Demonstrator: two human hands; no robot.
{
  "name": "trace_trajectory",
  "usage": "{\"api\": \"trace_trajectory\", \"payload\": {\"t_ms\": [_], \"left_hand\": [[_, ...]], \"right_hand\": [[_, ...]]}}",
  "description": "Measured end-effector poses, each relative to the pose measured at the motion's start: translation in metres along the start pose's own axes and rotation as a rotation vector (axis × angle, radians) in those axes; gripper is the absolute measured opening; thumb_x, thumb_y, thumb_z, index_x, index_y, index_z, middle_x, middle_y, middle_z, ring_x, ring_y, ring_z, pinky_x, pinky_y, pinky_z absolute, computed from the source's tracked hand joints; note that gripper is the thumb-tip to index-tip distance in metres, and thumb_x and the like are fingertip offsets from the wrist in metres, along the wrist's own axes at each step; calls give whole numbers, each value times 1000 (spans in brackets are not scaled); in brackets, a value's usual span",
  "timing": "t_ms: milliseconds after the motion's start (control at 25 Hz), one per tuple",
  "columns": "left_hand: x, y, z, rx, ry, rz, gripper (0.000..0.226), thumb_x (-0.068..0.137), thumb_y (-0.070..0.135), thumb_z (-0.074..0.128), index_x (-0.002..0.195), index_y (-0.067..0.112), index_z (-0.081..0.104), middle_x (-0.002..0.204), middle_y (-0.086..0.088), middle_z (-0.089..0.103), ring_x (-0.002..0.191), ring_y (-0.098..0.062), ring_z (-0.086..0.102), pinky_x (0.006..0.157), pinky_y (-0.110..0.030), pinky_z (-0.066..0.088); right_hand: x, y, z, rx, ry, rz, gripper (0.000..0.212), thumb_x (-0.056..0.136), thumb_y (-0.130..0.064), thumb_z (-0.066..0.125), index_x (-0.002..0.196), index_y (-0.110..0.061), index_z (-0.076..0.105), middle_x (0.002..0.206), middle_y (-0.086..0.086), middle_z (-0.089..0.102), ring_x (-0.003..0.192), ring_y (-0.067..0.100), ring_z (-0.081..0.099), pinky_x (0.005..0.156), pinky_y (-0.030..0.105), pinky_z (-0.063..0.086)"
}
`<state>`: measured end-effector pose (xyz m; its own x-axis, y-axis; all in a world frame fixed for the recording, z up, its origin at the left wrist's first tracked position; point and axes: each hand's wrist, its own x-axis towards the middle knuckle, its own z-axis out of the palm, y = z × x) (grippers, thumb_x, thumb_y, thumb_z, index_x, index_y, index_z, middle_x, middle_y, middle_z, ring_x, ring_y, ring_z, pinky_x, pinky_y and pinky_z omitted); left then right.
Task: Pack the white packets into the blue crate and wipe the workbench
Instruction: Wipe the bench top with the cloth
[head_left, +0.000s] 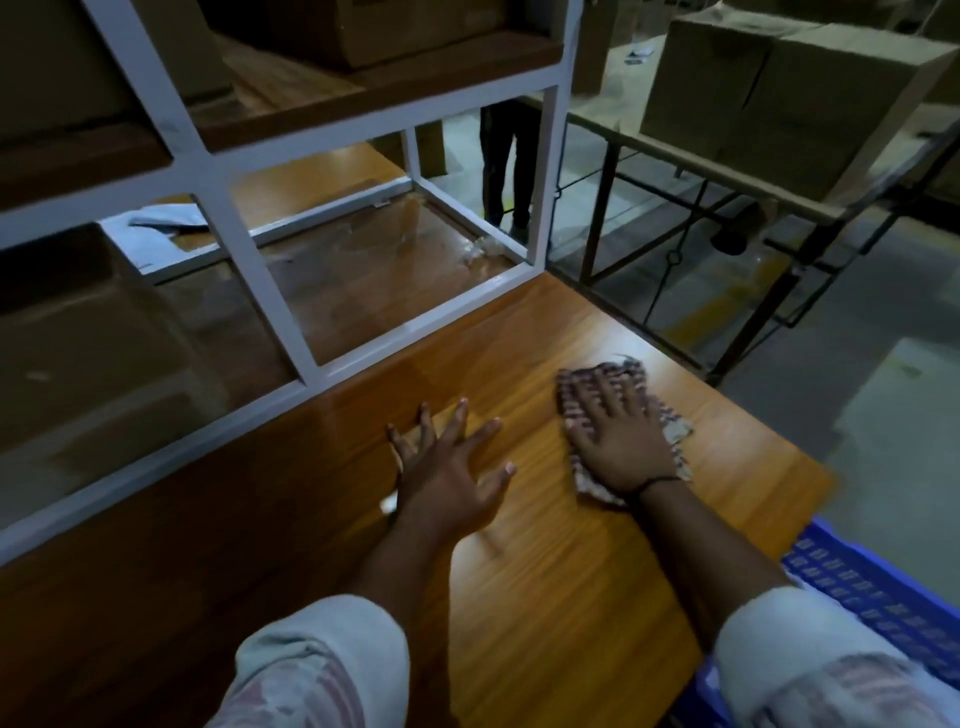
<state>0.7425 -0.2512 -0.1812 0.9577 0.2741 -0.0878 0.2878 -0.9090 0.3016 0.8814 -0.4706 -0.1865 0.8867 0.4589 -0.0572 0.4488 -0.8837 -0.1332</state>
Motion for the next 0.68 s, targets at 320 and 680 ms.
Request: {"api": "trace_trajectory", "payload": {"t_ms": [320,680], "left_hand": [[2,6,-3,42,5,-29,70,88,84,26,153,59,15,170,17,-5,155,-28,-20,116,-69,-13],[1,8,-5,35,2,-47,67,89,84,29,151,61,19,169,21,-7,155,-23,-23,116,-67,-16]], "right_hand": [[92,-80,2,-58,-83,-349,69,94,-71,10,157,-44,-3,167,-6,-6,153,27,-12,121,51,-11],[152,-90,-4,-7,-86,-222,71,94,-72,9,157,-41,-3,168,-4,-5,153,31,-10,120,54,-11]]}}
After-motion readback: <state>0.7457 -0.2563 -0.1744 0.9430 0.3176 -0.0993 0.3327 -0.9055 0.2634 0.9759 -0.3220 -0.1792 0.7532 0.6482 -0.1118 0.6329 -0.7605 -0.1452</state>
